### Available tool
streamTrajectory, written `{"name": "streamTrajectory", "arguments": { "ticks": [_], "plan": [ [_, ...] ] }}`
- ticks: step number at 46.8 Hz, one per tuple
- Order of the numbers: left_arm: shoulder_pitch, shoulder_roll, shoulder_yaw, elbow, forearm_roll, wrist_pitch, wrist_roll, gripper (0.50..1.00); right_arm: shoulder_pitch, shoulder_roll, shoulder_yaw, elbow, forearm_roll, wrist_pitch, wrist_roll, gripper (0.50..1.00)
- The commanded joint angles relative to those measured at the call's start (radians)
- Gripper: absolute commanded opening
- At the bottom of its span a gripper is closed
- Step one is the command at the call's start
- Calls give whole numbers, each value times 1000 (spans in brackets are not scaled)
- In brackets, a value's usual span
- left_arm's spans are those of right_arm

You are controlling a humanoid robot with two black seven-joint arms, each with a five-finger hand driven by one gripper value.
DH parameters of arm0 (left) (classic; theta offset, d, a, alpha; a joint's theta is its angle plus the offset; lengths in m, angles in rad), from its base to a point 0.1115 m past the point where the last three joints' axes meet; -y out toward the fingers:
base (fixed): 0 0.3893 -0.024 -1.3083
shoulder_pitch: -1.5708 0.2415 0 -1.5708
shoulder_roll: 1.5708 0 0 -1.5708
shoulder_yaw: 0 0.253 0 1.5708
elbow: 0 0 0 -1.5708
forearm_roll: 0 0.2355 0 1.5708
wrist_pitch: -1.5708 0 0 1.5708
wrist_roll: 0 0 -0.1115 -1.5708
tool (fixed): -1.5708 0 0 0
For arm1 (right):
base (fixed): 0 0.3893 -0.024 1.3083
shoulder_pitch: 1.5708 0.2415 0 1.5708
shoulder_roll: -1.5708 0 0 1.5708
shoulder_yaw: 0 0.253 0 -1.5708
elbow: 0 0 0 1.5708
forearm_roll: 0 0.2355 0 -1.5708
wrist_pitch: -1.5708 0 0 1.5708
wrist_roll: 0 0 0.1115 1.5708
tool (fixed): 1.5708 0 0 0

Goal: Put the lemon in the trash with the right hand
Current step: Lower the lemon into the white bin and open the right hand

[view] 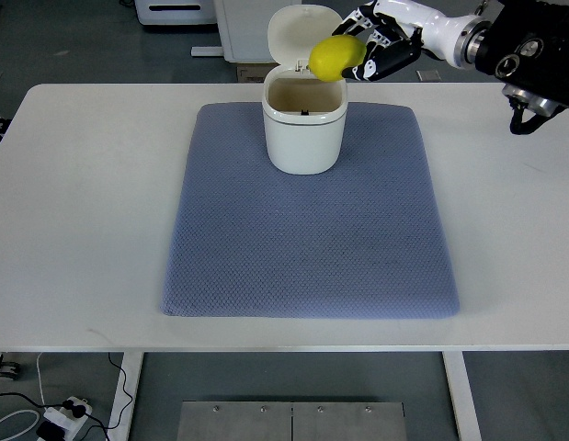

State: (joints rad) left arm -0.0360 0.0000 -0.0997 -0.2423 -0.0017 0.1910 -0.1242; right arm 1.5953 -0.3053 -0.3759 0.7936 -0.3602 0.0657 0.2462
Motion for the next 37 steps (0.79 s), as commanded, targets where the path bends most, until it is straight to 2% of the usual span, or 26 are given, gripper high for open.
{"name": "streamTrajectory", "arguments": {
  "ticks": [1,9,31,34,37],
  "plan": [
    [-1,0,0,0,0,-1,0,1000,0,26,0,-22,4,0,-8,500],
    [-1,0,0,0,0,-1,0,1000,-14,69,0,-73,4,0,-12,500],
    [-1,0,0,0,0,1,0,1000,-63,124,11,-120,3,0,-24,500],
    [-1,0,0,0,0,-1,0,1000,-72,129,12,-125,4,0,-24,535],
    [-1,0,0,0,0,-1,0,1000,-80,130,14,-125,3,0,-24,591]
  ]
}}
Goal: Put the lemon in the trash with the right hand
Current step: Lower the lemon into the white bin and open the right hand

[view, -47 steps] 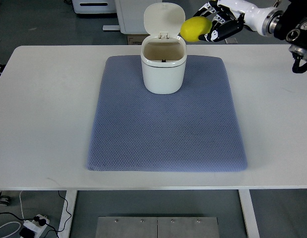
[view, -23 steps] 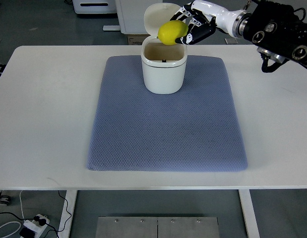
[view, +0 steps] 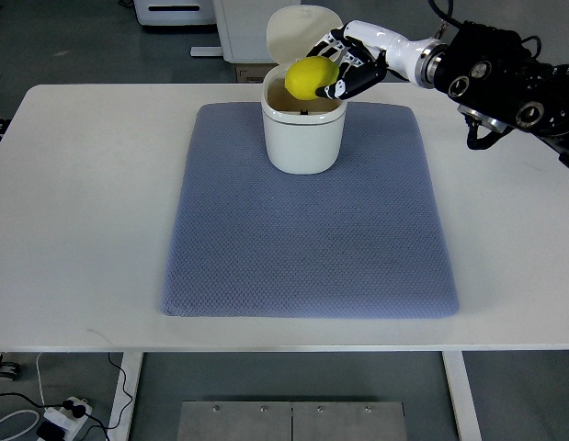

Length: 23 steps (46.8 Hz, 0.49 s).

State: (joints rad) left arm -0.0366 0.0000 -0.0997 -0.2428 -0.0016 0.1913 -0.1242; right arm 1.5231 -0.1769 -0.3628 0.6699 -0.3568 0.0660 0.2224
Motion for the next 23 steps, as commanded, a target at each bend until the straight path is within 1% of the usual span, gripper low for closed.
{"name": "streamTrajectory", "arguments": {
  "ticks": [1,3,6,12,17,20,23],
  "plan": [
    [0,0,0,0,0,-1,0,1000,-8,1,2,-1,-1,0,0,606],
    [0,0,0,0,0,-1,0,1000,-8,2,2,-1,1,0,0,633],
    [1,0,0,0,0,-1,0,1000,-8,2,2,-1,1,1,0,690],
    [1,0,0,0,0,-1,0,1000,-8,2,4,-1,2,1,0,819],
    [1,0,0,0,0,0,0,1000,-6,2,5,-1,4,1,0,882],
    [1,0,0,0,0,-1,0,1000,-6,2,5,-1,4,1,0,930],
    [0,0,0,0,0,-1,0,1000,-6,2,5,-1,4,1,0,954]
  ]
}}
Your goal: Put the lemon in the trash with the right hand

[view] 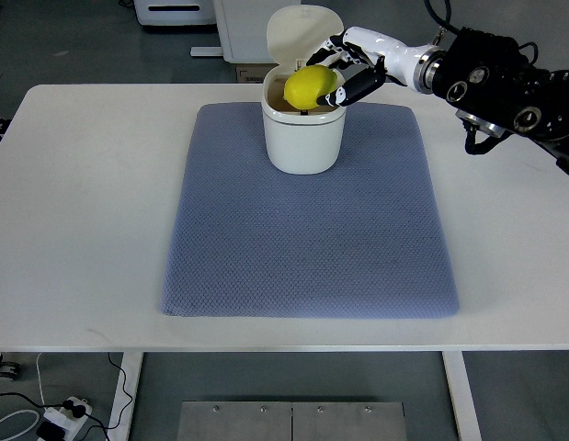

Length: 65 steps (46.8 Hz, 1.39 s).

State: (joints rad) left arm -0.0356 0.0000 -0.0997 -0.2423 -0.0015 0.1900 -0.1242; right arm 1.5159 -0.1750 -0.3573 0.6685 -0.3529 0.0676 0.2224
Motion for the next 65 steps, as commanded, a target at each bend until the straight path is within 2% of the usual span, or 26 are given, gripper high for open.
{"name": "streamTrajectory", "arguments": {
  "ticks": [1,15,29,43,50,65],
  "plan": [
    [0,0,0,0,0,0,0,1000,1,0,0,0,0,1,0,968],
    [-1,0,0,0,0,0,0,1000,-6,-6,11,6,20,1,2,981],
    [0,0,0,0,0,0,0,1000,-98,-95,208,39,25,18,2,981],
    [-1,0,0,0,0,0,0,1000,-256,-236,365,100,20,20,2,985],
    [-1,0,0,0,0,0,0,1000,-370,-287,526,125,20,18,2,987],
    [-1,0,0,0,0,2,0,1000,-626,-282,931,126,18,18,11,1000]
  ]
}}
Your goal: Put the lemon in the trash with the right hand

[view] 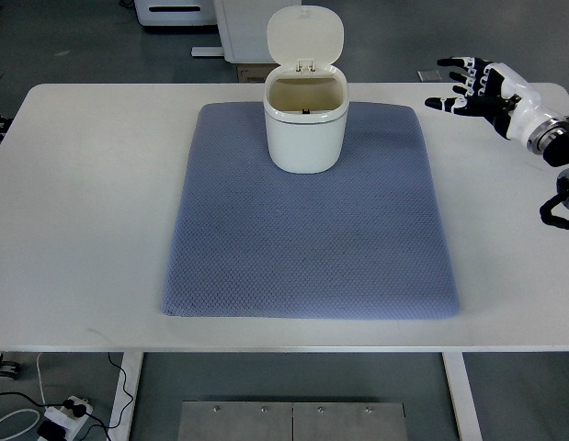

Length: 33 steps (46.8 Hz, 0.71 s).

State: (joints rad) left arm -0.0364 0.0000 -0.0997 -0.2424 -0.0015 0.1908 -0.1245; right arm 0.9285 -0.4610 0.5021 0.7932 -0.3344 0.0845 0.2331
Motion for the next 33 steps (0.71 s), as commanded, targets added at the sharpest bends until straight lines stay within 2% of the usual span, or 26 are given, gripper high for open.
{"name": "streamTrajectory", "arguments": {
  "ticks": [1,22,33],
  "plan": [
    [0,0,0,0,0,1,0,1000,-54,8,90,1,-1,1,0,1000],
    [0,0,0,0,0,-1,0,1000,-307,160,453,3,2,1,-1,1000],
    [0,0,0,0,0,-1,0,1000,-408,186,523,103,0,3,15,1000]
  ]
}}
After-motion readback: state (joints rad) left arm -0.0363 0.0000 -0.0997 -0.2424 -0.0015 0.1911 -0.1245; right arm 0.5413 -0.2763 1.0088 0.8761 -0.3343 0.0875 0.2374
